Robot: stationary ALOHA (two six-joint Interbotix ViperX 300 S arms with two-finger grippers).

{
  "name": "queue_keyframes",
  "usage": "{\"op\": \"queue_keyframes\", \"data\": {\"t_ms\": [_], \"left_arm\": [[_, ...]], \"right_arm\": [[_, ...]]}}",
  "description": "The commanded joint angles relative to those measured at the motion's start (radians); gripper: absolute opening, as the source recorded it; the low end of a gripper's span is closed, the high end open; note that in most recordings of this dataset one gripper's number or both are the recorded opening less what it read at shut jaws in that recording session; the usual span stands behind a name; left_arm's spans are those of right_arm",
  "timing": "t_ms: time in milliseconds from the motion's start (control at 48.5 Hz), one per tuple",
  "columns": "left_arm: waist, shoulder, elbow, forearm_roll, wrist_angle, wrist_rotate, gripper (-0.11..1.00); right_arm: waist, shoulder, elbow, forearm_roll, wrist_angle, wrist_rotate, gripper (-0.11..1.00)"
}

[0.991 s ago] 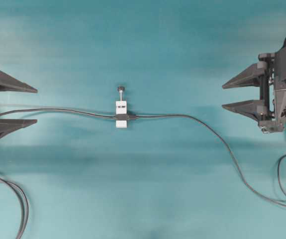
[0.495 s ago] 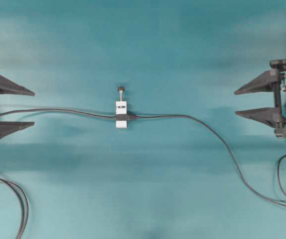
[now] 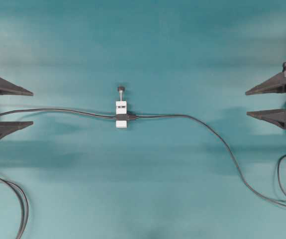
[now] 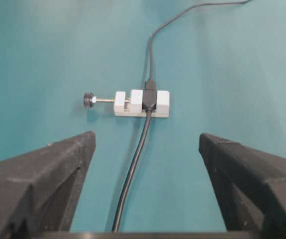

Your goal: Insert the USB cable into the female connector supported by the left arm.

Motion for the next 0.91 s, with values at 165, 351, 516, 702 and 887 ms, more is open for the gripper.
{"op": "queue_keyframes", "data": {"t_ms": [165, 351, 516, 702, 887], "left_arm": [[0.0, 0.006, 0.021, 0.003, -0.008, 0.003, 0.93], [-0.002, 0.006, 0.031, 0.003, 0.003, 0.0, 0.93], [0.0, 0.006, 0.031, 0.003, 0.005, -0.002, 0.93], [-0.002, 0.005, 0.031, 0.003, 0.003, -0.002, 0.93], [-0.002, 0.005, 0.032, 0.003, 0.003, -0.002, 0.93]], "right_arm": [[-0.002, 0.005, -0.011, -0.003, 0.017, -0.002, 0.64], [-0.002, 0.005, -0.008, -0.003, 0.075, 0.0, 0.64], [-0.002, 0.005, -0.008, -0.003, 0.081, -0.002, 0.64], [-0.002, 0.005, 0.0, -0.003, 0.086, -0.002, 0.64], [-0.002, 0.005, 0.0, -0.003, 0.087, -0.002, 0.64]]}}
